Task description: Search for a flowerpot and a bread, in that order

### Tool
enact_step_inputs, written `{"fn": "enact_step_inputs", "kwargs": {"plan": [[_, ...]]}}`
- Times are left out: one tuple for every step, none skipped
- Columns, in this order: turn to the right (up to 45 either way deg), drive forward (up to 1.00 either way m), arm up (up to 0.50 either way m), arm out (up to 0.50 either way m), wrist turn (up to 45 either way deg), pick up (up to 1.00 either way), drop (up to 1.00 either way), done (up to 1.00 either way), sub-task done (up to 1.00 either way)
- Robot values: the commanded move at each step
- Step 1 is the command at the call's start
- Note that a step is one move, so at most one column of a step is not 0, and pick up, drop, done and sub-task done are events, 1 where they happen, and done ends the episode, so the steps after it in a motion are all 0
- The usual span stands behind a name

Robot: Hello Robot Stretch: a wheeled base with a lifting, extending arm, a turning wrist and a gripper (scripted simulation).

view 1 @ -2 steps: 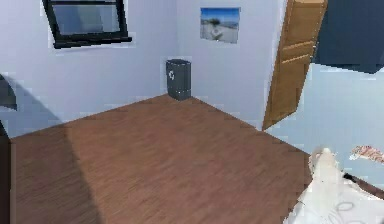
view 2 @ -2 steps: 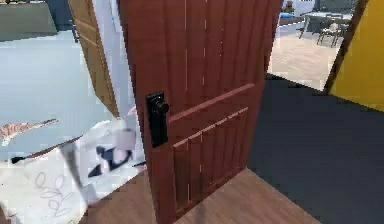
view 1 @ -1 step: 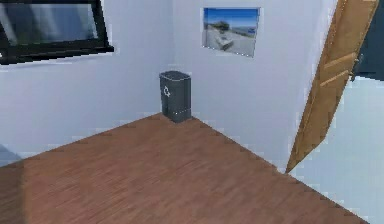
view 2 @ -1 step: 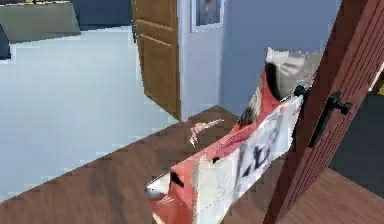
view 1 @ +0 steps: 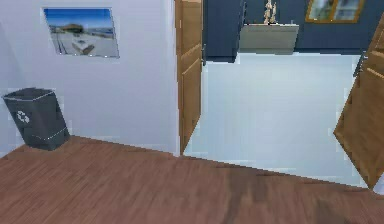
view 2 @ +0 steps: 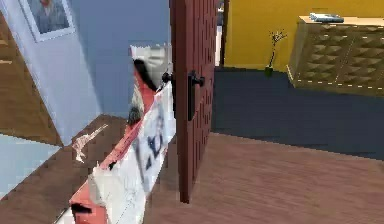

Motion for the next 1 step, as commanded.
{"fn": "enact_step_inputs", "kwargs": {"plan": [[0.0,1.00,0.00,0.00,0.0,0.00,0.00,0.00,0.00]]}}
